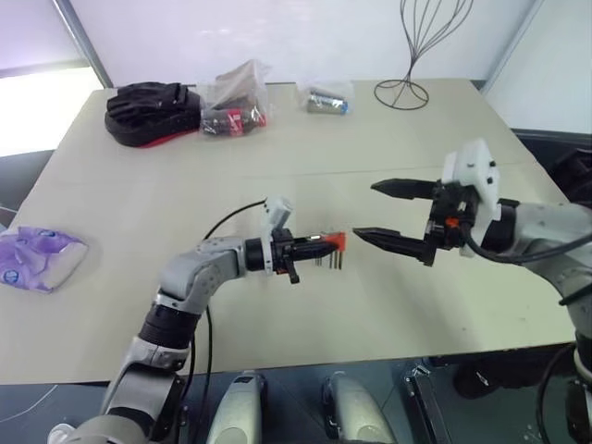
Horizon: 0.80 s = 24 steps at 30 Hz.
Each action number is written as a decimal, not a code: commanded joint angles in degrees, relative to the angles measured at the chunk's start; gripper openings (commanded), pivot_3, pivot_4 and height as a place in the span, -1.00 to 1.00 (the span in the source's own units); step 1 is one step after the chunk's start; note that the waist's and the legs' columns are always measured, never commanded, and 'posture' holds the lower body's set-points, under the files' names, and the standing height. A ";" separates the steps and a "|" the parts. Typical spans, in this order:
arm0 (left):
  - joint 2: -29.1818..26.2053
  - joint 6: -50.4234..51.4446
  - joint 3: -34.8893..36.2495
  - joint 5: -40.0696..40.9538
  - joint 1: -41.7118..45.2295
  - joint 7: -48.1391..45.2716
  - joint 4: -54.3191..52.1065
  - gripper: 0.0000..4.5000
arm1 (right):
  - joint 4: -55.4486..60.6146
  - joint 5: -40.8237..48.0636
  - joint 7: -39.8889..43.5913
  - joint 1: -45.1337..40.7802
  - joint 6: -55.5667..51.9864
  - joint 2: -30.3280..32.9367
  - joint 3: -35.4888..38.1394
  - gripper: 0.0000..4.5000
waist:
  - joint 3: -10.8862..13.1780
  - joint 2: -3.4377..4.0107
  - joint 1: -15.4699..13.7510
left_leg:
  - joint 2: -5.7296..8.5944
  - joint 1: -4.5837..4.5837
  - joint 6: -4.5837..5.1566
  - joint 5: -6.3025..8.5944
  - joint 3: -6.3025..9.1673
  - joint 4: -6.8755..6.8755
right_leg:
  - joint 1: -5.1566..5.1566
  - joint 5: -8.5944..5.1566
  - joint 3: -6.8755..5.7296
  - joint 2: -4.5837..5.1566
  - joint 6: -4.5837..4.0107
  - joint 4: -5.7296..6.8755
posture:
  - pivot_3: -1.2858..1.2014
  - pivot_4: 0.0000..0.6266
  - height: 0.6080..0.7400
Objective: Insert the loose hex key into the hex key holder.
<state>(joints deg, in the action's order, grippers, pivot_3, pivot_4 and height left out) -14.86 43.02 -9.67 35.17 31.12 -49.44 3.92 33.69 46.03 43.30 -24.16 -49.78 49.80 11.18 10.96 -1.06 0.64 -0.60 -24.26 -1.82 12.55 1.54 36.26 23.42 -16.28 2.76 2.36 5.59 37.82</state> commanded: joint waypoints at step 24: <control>-12.23 -19.28 8.38 -12.90 0.83 0.51 9.92 0.99 | -0.61 -1.65 1.92 1.05 3.23 2.62 0.15 0.94 | -0.03 0.00 0.17 | -0.17 0.33 0.00 0.00 -0.01 -0.06 | -0.19 0.00 0.04 -0.05 -0.05 0.02 | 0.03 -0.52 1.00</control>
<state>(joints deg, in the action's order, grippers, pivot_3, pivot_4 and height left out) -25.98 25.63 -2.62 22.47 30.44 -47.40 16.48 33.00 44.70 44.16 -23.13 -47.77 51.08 10.27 10.93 -1.05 0.80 -0.77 -23.97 -1.82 12.55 1.53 36.20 23.25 -16.28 2.79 2.34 5.55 37.83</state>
